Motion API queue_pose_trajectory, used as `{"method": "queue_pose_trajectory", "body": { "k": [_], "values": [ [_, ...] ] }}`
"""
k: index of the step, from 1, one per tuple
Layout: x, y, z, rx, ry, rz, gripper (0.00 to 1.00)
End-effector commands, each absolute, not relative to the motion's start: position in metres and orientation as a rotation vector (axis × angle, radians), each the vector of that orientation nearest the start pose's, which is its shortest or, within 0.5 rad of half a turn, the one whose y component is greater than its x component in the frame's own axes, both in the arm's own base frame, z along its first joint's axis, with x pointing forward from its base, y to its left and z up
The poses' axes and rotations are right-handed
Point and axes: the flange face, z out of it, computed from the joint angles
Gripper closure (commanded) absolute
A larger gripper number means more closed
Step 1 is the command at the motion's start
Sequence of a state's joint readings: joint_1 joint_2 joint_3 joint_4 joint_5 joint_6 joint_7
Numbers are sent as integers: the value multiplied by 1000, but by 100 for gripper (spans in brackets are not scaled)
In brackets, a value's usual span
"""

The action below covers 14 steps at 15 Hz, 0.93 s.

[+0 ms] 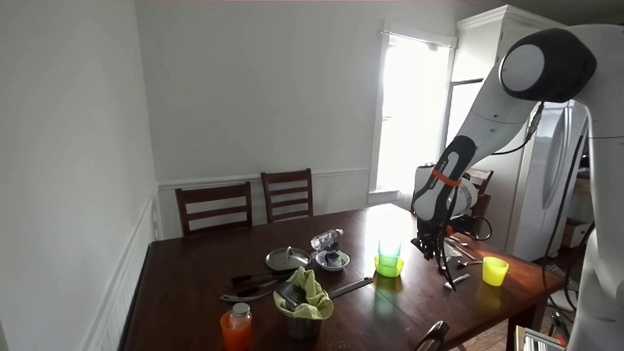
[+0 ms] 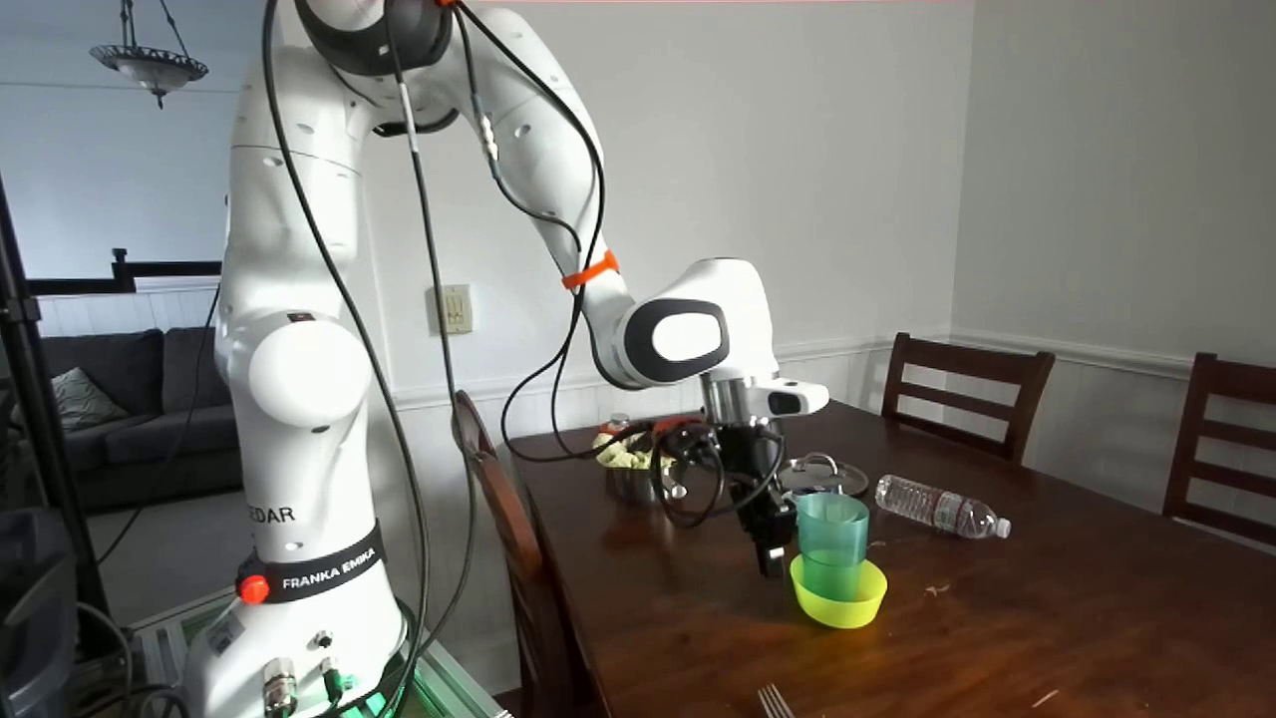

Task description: Pick up the green cup and use it to push the yellow bowl a little to the left, put the green cup in the yellow bowl, pick up the silver fork and put it in the green cup

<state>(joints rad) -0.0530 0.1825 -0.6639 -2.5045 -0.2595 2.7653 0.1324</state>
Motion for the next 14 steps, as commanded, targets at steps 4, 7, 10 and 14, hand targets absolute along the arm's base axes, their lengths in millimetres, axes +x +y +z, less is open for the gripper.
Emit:
{"method": "queue_pose_trajectory", "body": {
  "k": [4,7,10,14],
  "values": [
    [358,-320,241,-3184,1069,39,48],
    [341,-340,221,-3160,1201,121,27],
    [322,-361,207,-3027,1492,136,7],
    [304,-379,193,-2874,1745,172,0]
  ]
}}
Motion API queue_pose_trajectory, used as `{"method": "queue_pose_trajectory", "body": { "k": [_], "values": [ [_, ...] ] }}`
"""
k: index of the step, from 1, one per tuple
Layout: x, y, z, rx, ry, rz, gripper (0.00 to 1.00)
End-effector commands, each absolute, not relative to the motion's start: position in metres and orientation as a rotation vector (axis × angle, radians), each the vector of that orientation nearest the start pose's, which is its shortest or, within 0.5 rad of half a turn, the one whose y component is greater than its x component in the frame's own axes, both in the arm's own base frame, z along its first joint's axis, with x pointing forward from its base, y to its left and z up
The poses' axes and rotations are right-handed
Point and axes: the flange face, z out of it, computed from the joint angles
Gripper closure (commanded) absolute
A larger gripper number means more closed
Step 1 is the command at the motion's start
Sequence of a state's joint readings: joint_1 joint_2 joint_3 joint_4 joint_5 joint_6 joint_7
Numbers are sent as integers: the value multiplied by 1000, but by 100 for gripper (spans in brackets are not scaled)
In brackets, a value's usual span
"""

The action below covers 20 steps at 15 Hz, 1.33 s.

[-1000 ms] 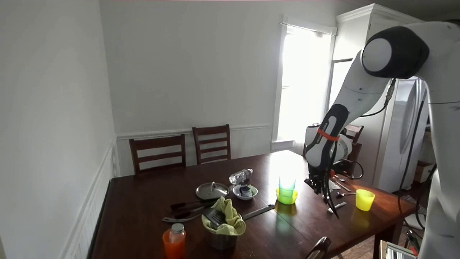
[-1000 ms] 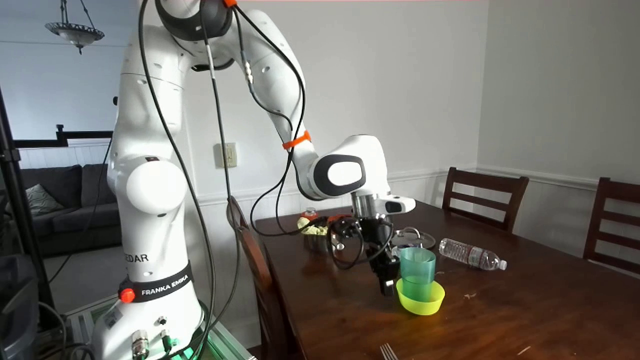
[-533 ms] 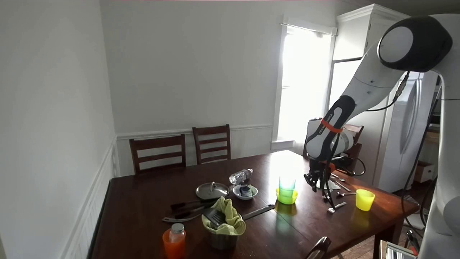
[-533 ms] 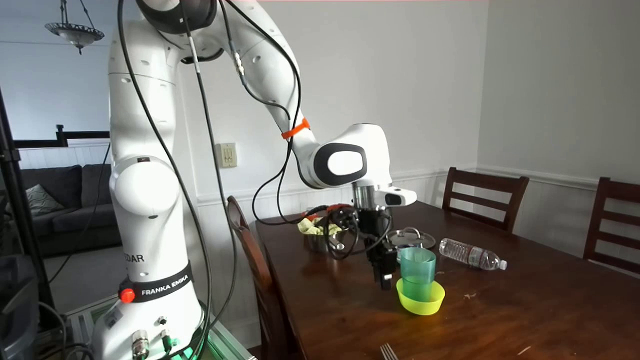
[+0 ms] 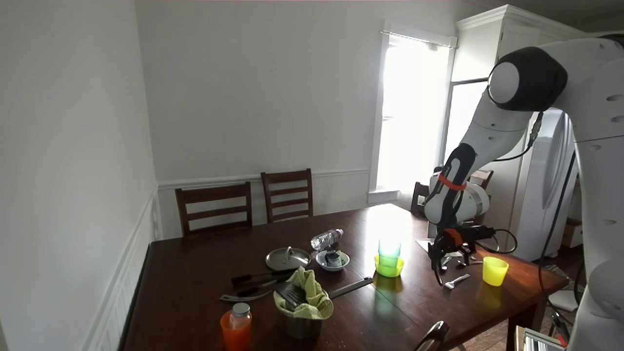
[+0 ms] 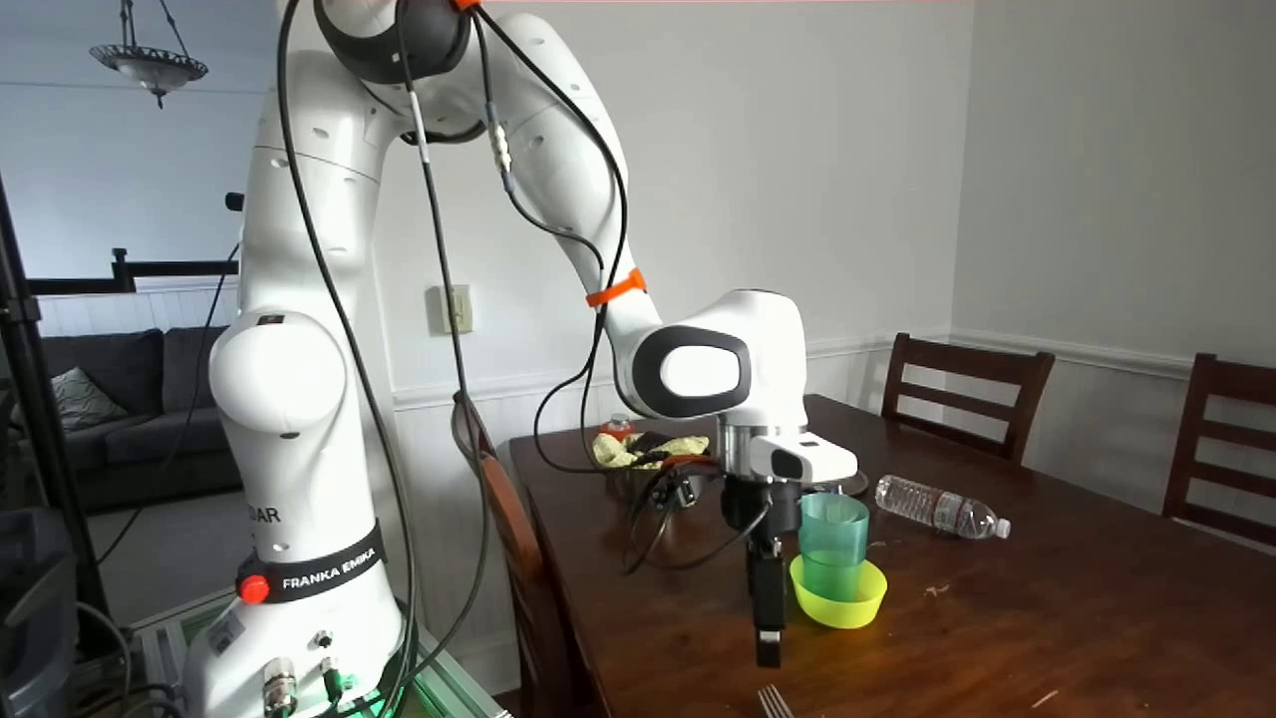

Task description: Pick up the green cup and use it to push the yellow bowl a little to the left, put the green cup in the yellow bowl, pick up the silver fork and put it in the green cup

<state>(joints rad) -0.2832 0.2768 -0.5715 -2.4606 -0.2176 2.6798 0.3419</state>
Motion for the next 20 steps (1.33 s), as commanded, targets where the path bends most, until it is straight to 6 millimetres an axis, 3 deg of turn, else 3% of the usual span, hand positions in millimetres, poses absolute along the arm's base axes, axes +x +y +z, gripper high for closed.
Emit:
{"method": "queue_pose_trajectory", "body": {
  "k": [1,2,8,11,15,19,20],
  "values": [
    [303,-380,189,-2874,1747,194,0],
    [304,-373,196,-2917,1674,167,0],
    [302,-376,187,-2901,1710,194,0],
    [298,-394,180,-2706,1987,146,0],
    [288,-418,175,-2470,2220,39,0],
    [269,-449,164,-2245,2407,-22,0],
    [266,-456,163,-2255,2384,-41,0]
  ]
}}
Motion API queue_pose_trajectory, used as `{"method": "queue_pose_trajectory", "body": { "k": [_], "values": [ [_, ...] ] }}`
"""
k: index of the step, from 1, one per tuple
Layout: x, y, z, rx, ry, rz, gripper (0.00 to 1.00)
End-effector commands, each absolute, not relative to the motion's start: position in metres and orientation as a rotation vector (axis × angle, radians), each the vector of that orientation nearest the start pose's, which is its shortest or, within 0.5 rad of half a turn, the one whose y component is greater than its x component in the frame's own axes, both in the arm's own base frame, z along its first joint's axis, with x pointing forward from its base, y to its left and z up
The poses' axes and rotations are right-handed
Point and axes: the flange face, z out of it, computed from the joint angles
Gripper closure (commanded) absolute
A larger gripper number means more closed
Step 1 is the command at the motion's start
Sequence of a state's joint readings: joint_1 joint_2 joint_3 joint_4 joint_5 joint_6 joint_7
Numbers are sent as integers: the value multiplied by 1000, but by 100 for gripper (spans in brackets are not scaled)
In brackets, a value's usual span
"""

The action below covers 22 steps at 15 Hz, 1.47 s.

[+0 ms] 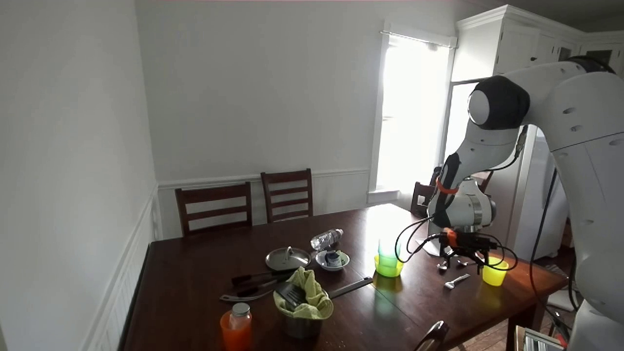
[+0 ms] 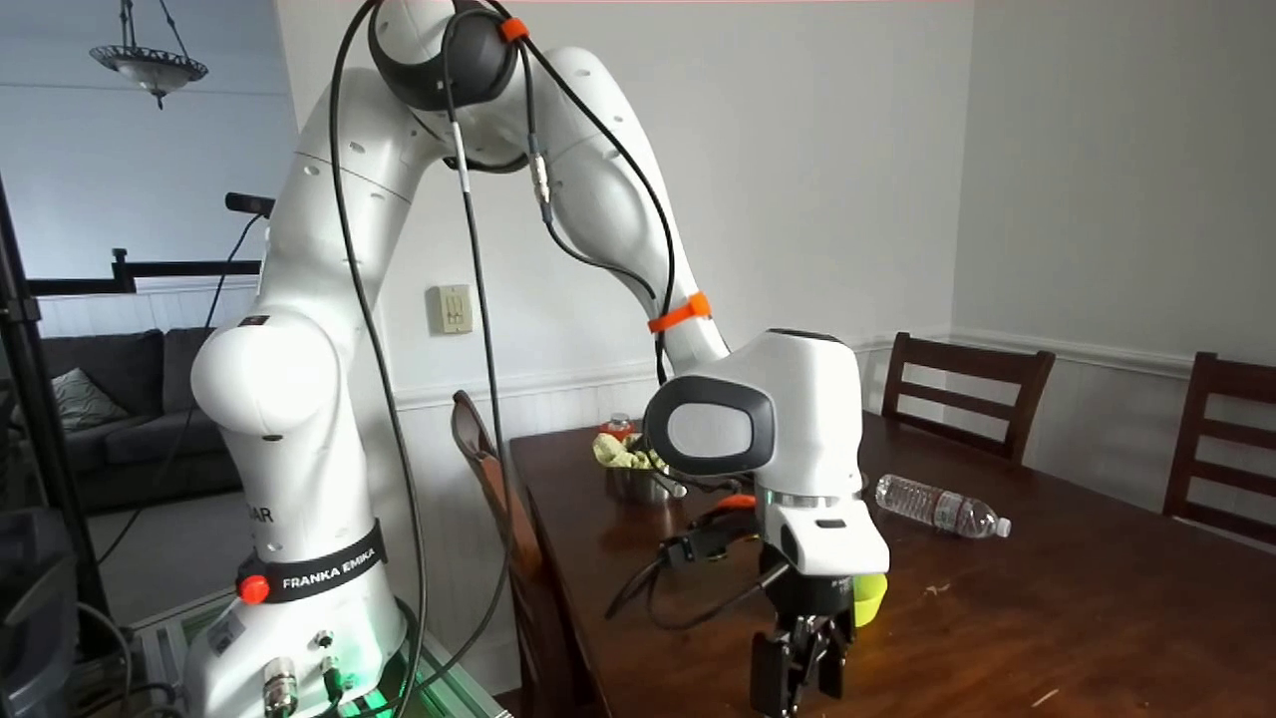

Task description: Pick up the green cup and use it to push the yellow bowl a little to the left, put the green cup in the yellow bowl, pick up the silver fork and put it in the green cup

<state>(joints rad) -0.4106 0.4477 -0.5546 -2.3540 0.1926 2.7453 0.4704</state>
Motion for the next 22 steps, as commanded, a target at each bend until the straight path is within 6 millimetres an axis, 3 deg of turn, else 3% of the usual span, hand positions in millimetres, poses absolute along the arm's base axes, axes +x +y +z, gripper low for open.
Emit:
{"method": "queue_pose_trajectory", "body": {
  "k": [1,7,12,13,15,22],
  "values": [
    [263,-463,159,-2219,2411,-61,0],
    [267,-484,136,-2174,2386,-84,0],
    [276,-490,120,-2177,2347,-76,2],
    [277,-492,119,-2176,2347,-77,26],
    [277,-495,116,-2175,2348,-72,31],
    [288,-490,120,-2221,2299,-75,81]
  ]
}}
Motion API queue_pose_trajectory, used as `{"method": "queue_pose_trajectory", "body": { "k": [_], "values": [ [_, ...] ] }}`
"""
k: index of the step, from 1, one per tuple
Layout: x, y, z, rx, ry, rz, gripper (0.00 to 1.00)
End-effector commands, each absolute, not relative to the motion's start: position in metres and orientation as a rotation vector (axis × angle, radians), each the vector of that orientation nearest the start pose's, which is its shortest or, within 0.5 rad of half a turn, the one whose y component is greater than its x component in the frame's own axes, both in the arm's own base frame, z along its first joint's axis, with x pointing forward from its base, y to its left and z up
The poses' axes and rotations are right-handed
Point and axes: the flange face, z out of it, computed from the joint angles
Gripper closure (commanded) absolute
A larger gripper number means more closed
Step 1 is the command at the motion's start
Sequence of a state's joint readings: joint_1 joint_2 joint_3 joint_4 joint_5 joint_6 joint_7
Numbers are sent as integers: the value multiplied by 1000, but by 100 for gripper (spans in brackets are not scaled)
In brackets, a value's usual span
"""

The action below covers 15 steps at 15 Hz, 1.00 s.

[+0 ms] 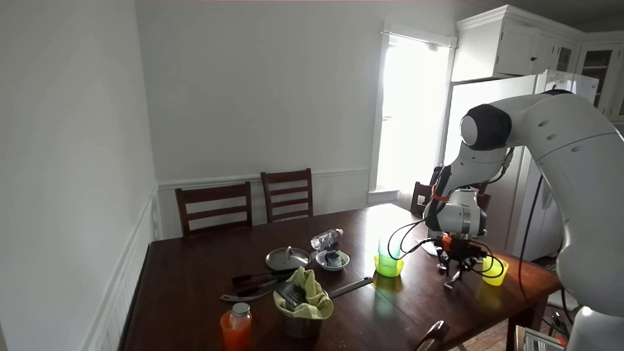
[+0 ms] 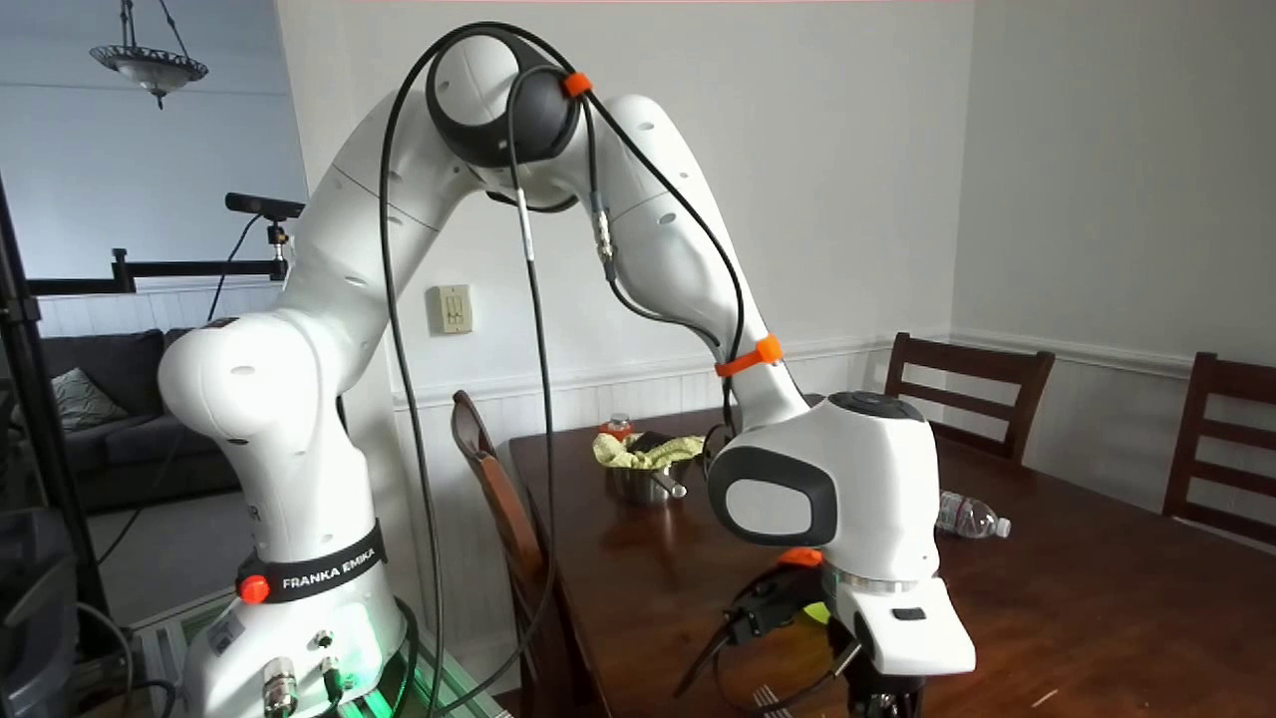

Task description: Pick up the green cup and use it to push the yellow bowl a little to the left, put the green cup in the yellow bowl, pick up the silver fork and put it in the green cup

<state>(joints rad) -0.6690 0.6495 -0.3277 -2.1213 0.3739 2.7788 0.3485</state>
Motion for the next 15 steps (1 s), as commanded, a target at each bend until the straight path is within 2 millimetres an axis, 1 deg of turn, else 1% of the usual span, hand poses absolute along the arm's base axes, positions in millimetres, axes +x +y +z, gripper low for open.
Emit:
{"method": "queue_pose_trajectory", "body": {
  "k": [1,2,3,4,5,8,15],
  "values": [
    [289,-490,122,-2224,2292,-75,87],
    [290,-489,122,-2228,2284,-72,95],
    [292,-488,122,-2231,2278,-70,99],
    [292,-488,122,-2234,2271,-67,100],
    [292,-488,122,-2238,2268,-62,96],
    [293,-483,125,-2248,2254,-54,96],
    [299,-469,147,-2279,2159,3,96]
  ]
}}
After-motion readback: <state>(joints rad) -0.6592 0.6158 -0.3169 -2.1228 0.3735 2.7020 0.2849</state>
